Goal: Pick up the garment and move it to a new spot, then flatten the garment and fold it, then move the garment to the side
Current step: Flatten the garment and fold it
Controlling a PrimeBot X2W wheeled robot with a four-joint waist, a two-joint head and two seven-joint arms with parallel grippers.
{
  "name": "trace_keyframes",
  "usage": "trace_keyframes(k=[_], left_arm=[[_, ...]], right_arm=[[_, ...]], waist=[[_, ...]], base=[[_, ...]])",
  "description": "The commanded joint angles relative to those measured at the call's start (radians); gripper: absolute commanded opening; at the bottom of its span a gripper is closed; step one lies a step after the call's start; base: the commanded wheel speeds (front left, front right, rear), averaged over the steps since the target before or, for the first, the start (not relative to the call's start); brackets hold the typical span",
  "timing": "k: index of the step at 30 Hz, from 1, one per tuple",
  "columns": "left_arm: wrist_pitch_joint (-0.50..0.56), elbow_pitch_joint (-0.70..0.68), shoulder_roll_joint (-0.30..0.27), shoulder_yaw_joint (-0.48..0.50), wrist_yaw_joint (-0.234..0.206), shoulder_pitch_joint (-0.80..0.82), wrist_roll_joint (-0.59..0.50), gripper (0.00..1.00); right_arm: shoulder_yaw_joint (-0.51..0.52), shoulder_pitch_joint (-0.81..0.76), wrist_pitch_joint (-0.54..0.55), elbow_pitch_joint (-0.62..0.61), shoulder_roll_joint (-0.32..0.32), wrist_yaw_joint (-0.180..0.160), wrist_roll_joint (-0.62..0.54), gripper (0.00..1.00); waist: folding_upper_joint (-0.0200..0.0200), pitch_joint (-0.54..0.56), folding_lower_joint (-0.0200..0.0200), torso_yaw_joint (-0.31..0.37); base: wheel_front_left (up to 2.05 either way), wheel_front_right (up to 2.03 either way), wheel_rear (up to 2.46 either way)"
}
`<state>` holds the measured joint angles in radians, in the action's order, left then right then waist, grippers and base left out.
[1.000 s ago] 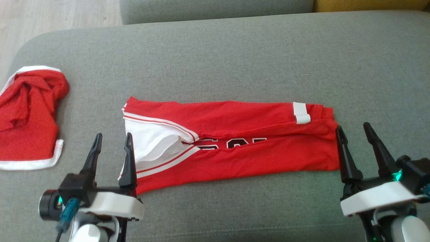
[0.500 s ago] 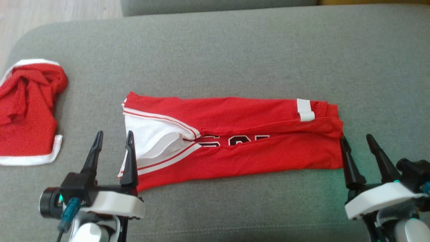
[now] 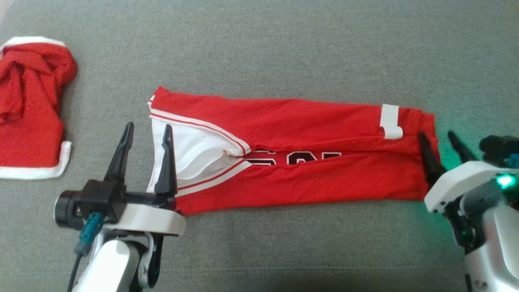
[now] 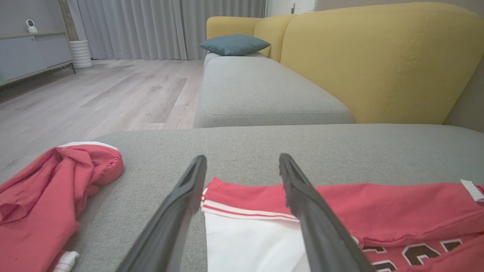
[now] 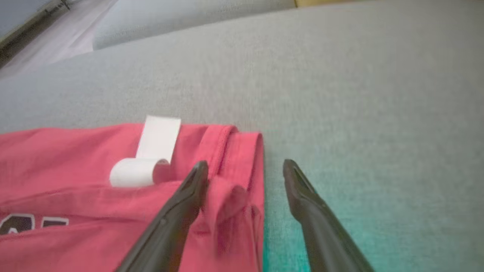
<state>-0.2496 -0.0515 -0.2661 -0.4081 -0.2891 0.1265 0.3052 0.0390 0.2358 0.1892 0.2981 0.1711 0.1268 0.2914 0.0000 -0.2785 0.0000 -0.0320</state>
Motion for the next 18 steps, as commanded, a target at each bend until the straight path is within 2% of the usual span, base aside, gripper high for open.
trace_keyframes(k=[1, 5, 10, 11, 12, 13, 18], left_arm=[[-0.012, -0.023, -0.003, 0.038, 0.005, 0.042, -0.011, 1.0], [-0.012, -0.019, 0.006, 0.049, 0.011, 0.04, -0.016, 1.0], [-0.012, -0.019, 0.016, 0.06, 0.018, 0.035, -0.023, 1.0], [-0.012, -0.018, 0.017, 0.063, 0.02, 0.035, -0.025, 1.0], [-0.012, -0.018, 0.018, 0.065, 0.022, 0.035, -0.026, 1.0], [-0.012, -0.017, 0.019, 0.066, 0.023, 0.035, -0.028, 1.0], [-0.012, -0.006, 0.026, 0.072, 0.032, 0.028, -0.033, 1.0]], right_arm=[[-0.025, 0.009, 0.026, -0.004, 0.014, 0.004, 0.012, 1.0], [-0.039, -0.01, 0.079, 0.045, 0.004, 0.004, 0.026, 1.0], [-0.066, -0.056, 0.132, 0.032, -0.015, 0.004, 0.057, 1.0], [-0.074, -0.063, 0.141, 0.026, -0.017, 0.004, 0.064, 0.93], [-0.079, -0.069, 0.15, 0.021, -0.019, 0.004, 0.07, 0.49], [-0.081, -0.073, 0.155, 0.015, -0.019, 0.004, 0.073, 0.0], [-0.056, -0.087, 0.124, -0.018, -0.003, 0.004, 0.096, 0.0]], waist=[[0.0, -0.007, 0.0, -0.007], [0.0, -0.01, 0.0, -0.009], [0.0, -0.012, 0.0, -0.007], [0.0, -0.012, 0.0, -0.007], [0.0, -0.012, 0.0, -0.006], [0.0, -0.011, 0.0, -0.005], [0.0, 0.009, 0.0, -0.003]], base=[[0.0, 0.0, 0.0], [0.0, 0.0, 0.0], [0.0, 0.0, 0.0], [0.0, 0.0, 0.0], [0.0, 0.0, 0.0], [0.0, 0.0, 0.0], [0.0, 0.0, 0.0]])
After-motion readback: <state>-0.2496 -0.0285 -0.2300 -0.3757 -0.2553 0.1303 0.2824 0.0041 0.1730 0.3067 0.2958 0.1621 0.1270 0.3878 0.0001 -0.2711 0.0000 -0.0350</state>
